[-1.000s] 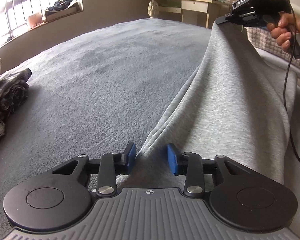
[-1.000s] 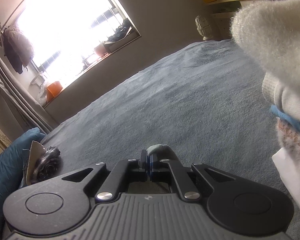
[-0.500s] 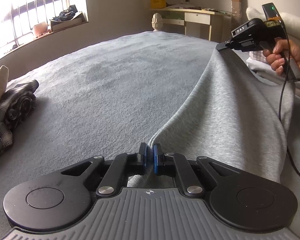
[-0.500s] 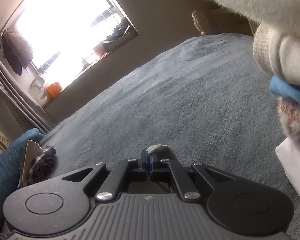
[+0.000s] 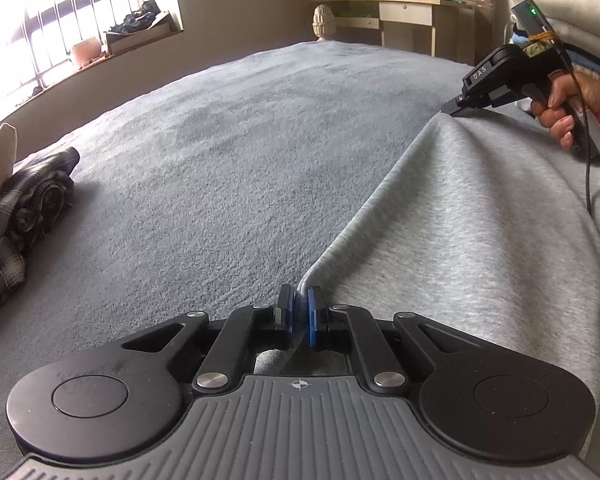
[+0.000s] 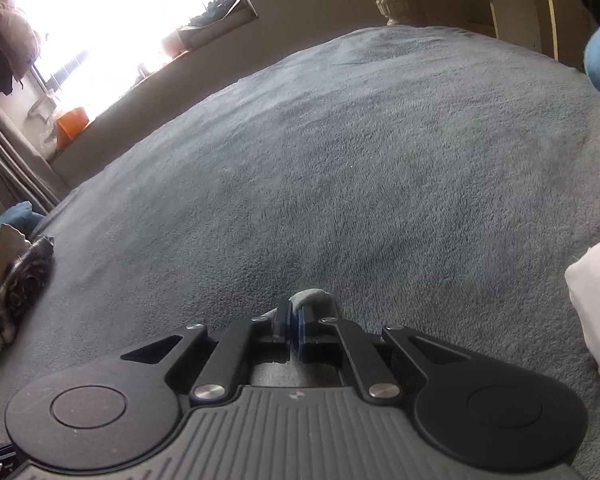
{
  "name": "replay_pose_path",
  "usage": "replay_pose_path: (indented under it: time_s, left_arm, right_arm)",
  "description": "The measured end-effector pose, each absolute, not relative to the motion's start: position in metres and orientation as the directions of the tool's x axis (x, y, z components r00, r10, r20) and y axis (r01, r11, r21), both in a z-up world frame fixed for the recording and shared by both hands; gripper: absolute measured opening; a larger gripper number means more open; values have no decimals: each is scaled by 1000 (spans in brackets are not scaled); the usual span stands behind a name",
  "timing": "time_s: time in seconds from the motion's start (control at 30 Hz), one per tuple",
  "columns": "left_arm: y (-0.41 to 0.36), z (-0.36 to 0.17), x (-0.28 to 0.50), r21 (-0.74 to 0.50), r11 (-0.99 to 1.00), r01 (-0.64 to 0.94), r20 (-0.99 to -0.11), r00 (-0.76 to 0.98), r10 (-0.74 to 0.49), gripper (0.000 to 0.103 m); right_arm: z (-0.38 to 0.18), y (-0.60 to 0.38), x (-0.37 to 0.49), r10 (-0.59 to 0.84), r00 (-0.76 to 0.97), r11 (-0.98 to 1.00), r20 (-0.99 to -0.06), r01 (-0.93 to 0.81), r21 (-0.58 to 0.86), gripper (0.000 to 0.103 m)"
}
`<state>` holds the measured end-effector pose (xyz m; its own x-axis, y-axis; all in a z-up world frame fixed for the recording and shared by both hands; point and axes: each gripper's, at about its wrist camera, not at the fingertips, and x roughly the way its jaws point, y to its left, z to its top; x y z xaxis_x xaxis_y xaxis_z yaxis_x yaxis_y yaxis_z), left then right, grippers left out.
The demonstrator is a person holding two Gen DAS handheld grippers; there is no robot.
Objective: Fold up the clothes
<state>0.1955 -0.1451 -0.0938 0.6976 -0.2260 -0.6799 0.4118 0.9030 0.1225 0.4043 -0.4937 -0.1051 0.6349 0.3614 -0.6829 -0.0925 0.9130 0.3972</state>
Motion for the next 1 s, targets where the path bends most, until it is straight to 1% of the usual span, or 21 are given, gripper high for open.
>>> replay_pose_path:
  time_s: [0.03,0.07,0.1,0.13,0.17,0.27,0.37,0.5,0.57,0.63,0.67,0.7,0.77,0.87,0.93,1.0]
  left_arm:
    - [-146,-94,195,129,903,410,-679,700,-222,6]
    - [-146,-94,194,135,903,409,-677,703,-217,8]
    - [-147,-95,194,141,902,408,-676,705,-213,8]
    - [-147,-95,193,146,901,408,-676,707,-210,8]
    - [-148,-95,193,152,901,407,-675,708,-207,9]
    - [-150,-95,193,164,902,400,-672,714,-194,12]
    - [-149,-94,195,167,904,394,-674,715,-187,17]
    - [-145,-94,198,149,914,378,-676,713,-185,22]
    - [-145,-95,197,147,917,370,-674,716,-181,23]
    - [-146,-95,197,144,922,358,-673,718,-174,25]
    - [-145,-94,197,145,924,355,-674,719,-170,26]
    - [-145,-91,197,146,926,349,-674,720,-165,30]
    - [-143,-85,197,140,929,343,-672,721,-165,32]
    - [-147,-83,189,127,914,385,-681,704,-202,33]
    - [-150,-82,184,118,903,412,-686,692,-226,35]
    - [-153,-80,179,109,892,439,-691,678,-250,38]
  right_arm:
    - [-103,-495,406,364,626,909,-690,-78,409,2]
    - [-102,-498,407,364,617,904,-697,-55,423,10]
    - [-99,-503,407,361,613,897,-703,-22,442,24]
    - [-97,-509,405,352,614,888,-706,18,459,32]
    - [-94,-512,402,339,615,888,-712,42,459,45]
    - [-84,-514,392,296,612,899,-734,81,431,46]
    - [-68,-517,374,280,634,893,-721,103,438,46]
    - [-56,-520,360,257,640,907,-724,97,409,47]
    - [-54,-518,359,244,645,917,-724,89,389,47]
    - [-57,-514,362,238,644,922,-727,87,378,53]
    - [-61,-512,363,244,639,917,-730,93,388,53]
    - [-65,-512,364,266,631,903,-729,102,418,53]
    - [-70,-509,363,316,620,870,-718,114,480,52]
    - [-54,-492,342,325,644,882,-693,58,468,52]
    - [-36,-481,322,322,667,902,-672,0,432,52]
    - [-16,-476,292,348,685,898,-640,-48,437,52]
